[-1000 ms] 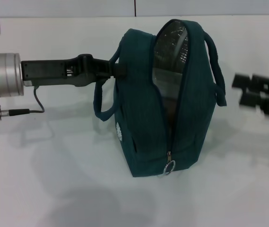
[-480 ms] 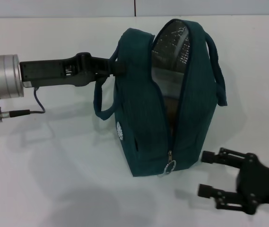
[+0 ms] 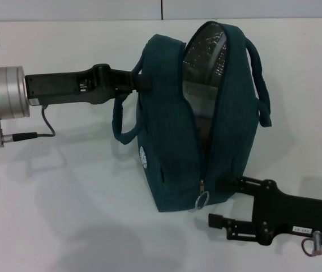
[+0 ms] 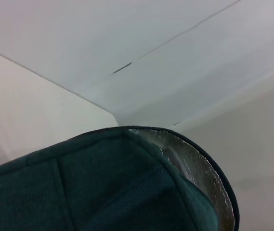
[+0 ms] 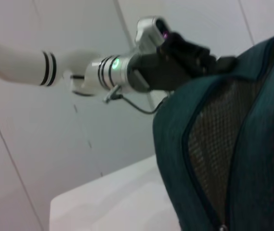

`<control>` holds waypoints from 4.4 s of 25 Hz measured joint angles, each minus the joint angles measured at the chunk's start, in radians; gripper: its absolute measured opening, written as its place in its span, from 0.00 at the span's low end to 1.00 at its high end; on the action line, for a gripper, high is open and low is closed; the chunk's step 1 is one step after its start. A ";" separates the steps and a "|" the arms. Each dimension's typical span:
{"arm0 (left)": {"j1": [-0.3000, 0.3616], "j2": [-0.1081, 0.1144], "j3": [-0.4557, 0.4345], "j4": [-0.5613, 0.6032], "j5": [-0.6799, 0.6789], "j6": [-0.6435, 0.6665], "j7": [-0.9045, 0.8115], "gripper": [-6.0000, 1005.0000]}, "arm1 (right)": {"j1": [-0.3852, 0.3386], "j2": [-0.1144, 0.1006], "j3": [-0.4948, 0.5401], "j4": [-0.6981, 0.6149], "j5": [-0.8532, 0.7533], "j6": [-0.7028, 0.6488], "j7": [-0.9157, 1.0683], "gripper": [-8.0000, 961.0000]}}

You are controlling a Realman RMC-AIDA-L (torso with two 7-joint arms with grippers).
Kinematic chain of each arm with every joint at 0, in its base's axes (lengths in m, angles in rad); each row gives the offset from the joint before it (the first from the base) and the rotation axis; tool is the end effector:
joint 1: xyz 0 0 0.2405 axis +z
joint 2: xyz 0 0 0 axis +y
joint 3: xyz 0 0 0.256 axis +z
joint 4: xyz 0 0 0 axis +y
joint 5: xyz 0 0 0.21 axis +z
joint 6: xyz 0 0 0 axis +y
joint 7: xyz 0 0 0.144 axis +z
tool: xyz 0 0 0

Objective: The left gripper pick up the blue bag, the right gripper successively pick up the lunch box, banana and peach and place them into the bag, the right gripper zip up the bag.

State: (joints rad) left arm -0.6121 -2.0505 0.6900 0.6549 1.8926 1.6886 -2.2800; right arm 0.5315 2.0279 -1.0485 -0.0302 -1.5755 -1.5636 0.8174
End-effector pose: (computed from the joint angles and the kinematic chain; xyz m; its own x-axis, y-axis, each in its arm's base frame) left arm -0.2182 0.3446 0.0183 0.2193 0.8761 0.4293 0.8066 -0.4104 0.4254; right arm 0.2759 0.2513 -0.0750 0.7275 -0.2892 -0.6221 -0.3731 -0.9278 -0.0049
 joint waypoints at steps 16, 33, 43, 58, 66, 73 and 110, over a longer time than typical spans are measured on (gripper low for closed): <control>-0.015 -0.015 0.004 -0.002 0.000 0.009 0.003 0.04 | 0.045 0.000 -0.017 0.029 -0.001 0.051 0.001 0.79; -0.003 -0.013 0.003 -0.002 -0.001 0.010 0.005 0.04 | 0.056 0.000 -0.051 0.040 0.034 0.029 0.002 0.79; 0.003 -0.009 -0.004 -0.001 -0.010 0.011 0.003 0.04 | 0.002 0.000 -0.051 0.024 0.058 0.000 -0.001 0.79; -0.001 -0.014 0.005 -0.001 -0.026 0.013 -0.002 0.04 | 0.014 0.000 -0.060 0.016 0.070 0.050 0.009 0.79; -0.005 -0.023 0.005 -0.001 -0.027 0.014 -0.001 0.04 | 0.061 0.000 -0.067 0.031 0.038 0.034 0.012 0.79; 0.004 -0.019 0.005 -0.001 -0.028 0.014 0.001 0.04 | 0.057 0.000 -0.058 0.032 0.045 0.041 0.012 0.79; 0.005 -0.026 0.006 -0.003 -0.060 0.037 0.001 0.04 | 0.083 0.000 -0.086 0.026 0.062 0.067 0.052 0.78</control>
State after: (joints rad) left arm -0.6071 -2.0766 0.6964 0.6518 1.8330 1.7254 -2.2786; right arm 0.6140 2.0278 -1.1350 -0.0045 -1.5135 -1.4966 0.8690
